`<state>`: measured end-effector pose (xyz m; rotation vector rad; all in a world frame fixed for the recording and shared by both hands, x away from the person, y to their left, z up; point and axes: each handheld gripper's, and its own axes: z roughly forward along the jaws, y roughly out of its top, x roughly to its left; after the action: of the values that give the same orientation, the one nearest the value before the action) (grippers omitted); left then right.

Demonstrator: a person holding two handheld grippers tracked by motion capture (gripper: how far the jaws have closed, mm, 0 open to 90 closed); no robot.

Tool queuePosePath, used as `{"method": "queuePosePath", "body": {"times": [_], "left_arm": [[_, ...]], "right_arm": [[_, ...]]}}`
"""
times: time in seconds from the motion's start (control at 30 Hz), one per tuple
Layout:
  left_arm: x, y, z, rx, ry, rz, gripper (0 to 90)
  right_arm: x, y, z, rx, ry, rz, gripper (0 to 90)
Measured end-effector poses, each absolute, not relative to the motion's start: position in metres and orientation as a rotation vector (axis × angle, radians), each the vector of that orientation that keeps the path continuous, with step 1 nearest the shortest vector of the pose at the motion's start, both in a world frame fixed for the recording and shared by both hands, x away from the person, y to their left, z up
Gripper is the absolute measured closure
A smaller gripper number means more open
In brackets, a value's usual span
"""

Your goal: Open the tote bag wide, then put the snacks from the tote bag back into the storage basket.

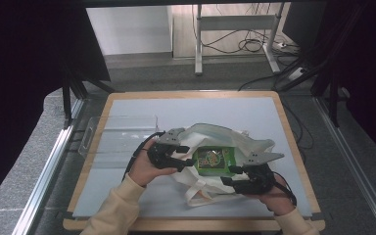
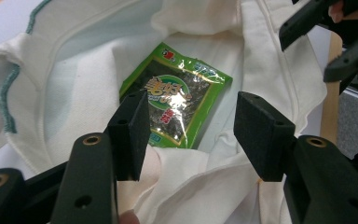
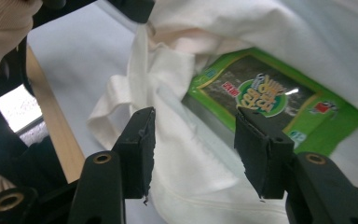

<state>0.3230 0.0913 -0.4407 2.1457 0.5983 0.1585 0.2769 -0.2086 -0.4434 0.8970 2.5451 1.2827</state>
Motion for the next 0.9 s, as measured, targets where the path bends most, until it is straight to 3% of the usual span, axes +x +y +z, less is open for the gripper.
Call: {"method": "queuePosePath", "body": {"times": [0.6,0.73,0.9], "left_arm": [[0.321,0.085,-0.445,2.175,0.567,0.107,47.1],[0.321,0.086,-0.445,2.169,0.573,0.103,46.7],[0.320,0.085,-0.444,2.165,0.565,0.101,45.8]], "right_arm": [[0.309,-0.202,-0.411,0.978,2.447,1.281,50.0],[0.318,-0.196,-0.408,0.974,2.459,1.253,54.0],[0.331,-0.183,-0.410,0.959,2.492,1.183,66.6]]}}
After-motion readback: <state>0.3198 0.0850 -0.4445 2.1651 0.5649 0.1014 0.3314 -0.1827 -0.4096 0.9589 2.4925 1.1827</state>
